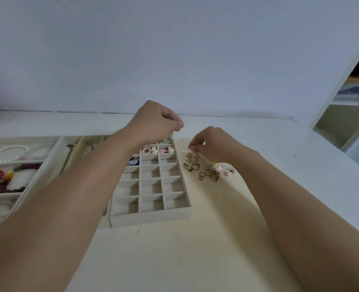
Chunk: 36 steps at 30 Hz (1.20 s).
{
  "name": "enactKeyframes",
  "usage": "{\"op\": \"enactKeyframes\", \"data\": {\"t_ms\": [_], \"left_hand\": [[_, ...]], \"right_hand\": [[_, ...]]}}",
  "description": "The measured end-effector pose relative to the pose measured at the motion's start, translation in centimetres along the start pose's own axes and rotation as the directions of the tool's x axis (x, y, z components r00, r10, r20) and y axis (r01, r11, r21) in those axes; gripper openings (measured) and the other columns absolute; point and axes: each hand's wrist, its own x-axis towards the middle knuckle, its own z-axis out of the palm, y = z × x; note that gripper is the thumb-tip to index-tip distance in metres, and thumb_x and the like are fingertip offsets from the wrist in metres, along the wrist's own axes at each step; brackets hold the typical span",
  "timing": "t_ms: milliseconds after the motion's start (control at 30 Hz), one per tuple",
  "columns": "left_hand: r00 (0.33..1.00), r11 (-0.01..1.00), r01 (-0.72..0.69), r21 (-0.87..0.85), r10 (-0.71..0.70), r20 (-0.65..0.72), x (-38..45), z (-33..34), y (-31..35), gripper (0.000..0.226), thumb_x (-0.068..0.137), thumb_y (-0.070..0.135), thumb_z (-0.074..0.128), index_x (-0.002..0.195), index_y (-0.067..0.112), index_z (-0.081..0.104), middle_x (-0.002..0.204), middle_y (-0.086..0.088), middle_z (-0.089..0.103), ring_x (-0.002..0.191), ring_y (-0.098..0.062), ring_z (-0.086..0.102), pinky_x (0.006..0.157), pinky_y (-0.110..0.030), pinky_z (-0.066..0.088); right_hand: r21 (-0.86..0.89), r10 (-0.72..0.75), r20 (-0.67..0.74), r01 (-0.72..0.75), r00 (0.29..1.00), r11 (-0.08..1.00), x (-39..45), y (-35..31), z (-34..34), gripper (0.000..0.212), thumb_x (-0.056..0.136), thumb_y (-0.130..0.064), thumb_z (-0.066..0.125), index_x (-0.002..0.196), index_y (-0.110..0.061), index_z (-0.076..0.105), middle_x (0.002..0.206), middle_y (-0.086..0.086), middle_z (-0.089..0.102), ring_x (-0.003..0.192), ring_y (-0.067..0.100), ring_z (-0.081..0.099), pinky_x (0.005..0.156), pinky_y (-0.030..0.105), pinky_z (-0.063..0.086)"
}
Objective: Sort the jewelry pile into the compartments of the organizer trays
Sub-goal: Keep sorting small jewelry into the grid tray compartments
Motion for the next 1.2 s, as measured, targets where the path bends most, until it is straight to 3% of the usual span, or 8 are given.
{"op": "enactKeyframes", "data": {"t_ms": [233,367,533,700,867,967,1067,1200], "left_hand": [[0.999,1.000,-0.004,-0.012,0.003,-0.048,-0.8,-2.5,-0.8,0.006,0.087,0.026,0.076,0.086,0.021,0.079,0.076,0.010,0.074,0.068,-0.001,0.066,0.058,-0.013,0.043],[0.999,1.000,-0.006,-0.010,0.006,-0.051,-1.7,-4.0,-1.9,0.005,0.090,0.024,0.075,0.090,0.020,0.077,0.080,0.008,0.077,0.075,-0.003,0.071,0.056,-0.008,0.045],[0.997,0.999,0.008,-0.031,-0.010,-0.077,-2.4,-5.8,-3.2,0.006,0.092,0.015,0.070,0.094,0.016,0.075,0.077,0.005,0.077,0.071,-0.009,0.067,0.057,-0.012,0.049],[0.999,0.999,0.013,-0.048,-0.015,-0.049,-2.6,-6.6,-3.9,0.005,0.091,0.013,0.071,0.095,0.013,0.074,0.078,0.001,0.078,0.070,-0.010,0.064,0.046,-0.010,0.039],[0.999,0.999,0.031,-0.038,-0.032,-0.021,-2.4,-7.4,-4.5,0.006,0.090,0.016,0.072,0.095,0.014,0.074,0.079,0.005,0.078,0.072,-0.009,0.065,0.065,-0.031,0.044],[0.999,0.999,0.026,-0.038,-0.027,-0.030,-2.2,-7.8,-4.6,0.007,0.089,0.016,0.073,0.096,0.014,0.075,0.078,0.006,0.078,0.073,-0.008,0.066,0.064,-0.029,0.045],[0.999,0.999,0.020,-0.028,-0.021,-0.039,-1.9,-7.9,-4.8,0.009,0.088,0.018,0.075,0.096,0.015,0.075,0.079,0.006,0.078,0.072,-0.004,0.068,0.064,-0.022,0.048],[0.998,0.999,0.001,-0.036,-0.003,-0.059,-1.7,-8.2,-5.0,0.010,0.088,0.016,0.075,0.097,0.012,0.075,0.079,0.004,0.078,0.069,-0.002,0.068,0.059,-0.008,0.047]], "right_hand": [[-0.185,0.029,0.101,-0.010,0.994,0.983,2.1,-1.9,-0.5,0.008,0.083,-0.027,0.073,0.084,-0.032,0.079,0.085,-0.008,0.073,0.082,0.013,0.067,0.074,0.031,0.057],[-0.246,0.018,0.166,0.024,0.986,0.969,2.6,-2.6,-0.4,0.024,0.087,-0.023,0.070,0.066,-0.033,0.068,0.081,-0.007,0.071,0.082,0.016,0.064,0.060,0.024,0.044],[-0.278,0.008,0.165,0.039,0.986,0.960,2.4,-3.2,-0.7,0.018,0.101,-0.016,0.057,0.107,-0.015,0.074,0.107,-0.001,0.072,0.092,0.015,0.061,0.077,0.027,0.046],[-0.085,-0.039,-0.008,0.038,0.999,0.996,2.5,-3.4,-2.3,0.020,0.099,-0.005,0.050,0.100,-0.020,0.064,0.091,-0.007,0.075,0.082,0.005,0.063,0.060,0.021,0.044],[-0.072,-0.111,-0.024,0.109,0.994,0.991,2.1,-4.7,-2.8,0.042,0.102,-0.002,0.045,0.137,-0.020,0.061,0.102,-0.010,0.070,0.086,0.004,0.059,0.076,0.016,0.041],[0.060,-0.186,-0.032,0.188,0.982,0.980,1.3,-6.7,-3.2,0.037,0.102,-0.004,0.047,0.122,-0.025,0.070,0.088,-0.012,0.065,0.070,0.001,0.057,0.063,0.007,0.042],[0.218,-0.250,0.006,0.243,0.968,0.945,0.4,-8.6,-2.6,0.020,0.099,-0.011,0.059,0.104,-0.025,0.072,0.084,-0.006,0.067,0.066,0.004,0.061,0.070,0.028,0.051],[0.448,-0.294,0.097,0.222,0.951,0.866,-0.1,-9.6,-1.6,0.009,0.092,-0.007,0.070,0.098,-0.013,0.066,0.081,0.002,0.072,0.068,0.016,0.064,0.067,0.031,0.049]]}}
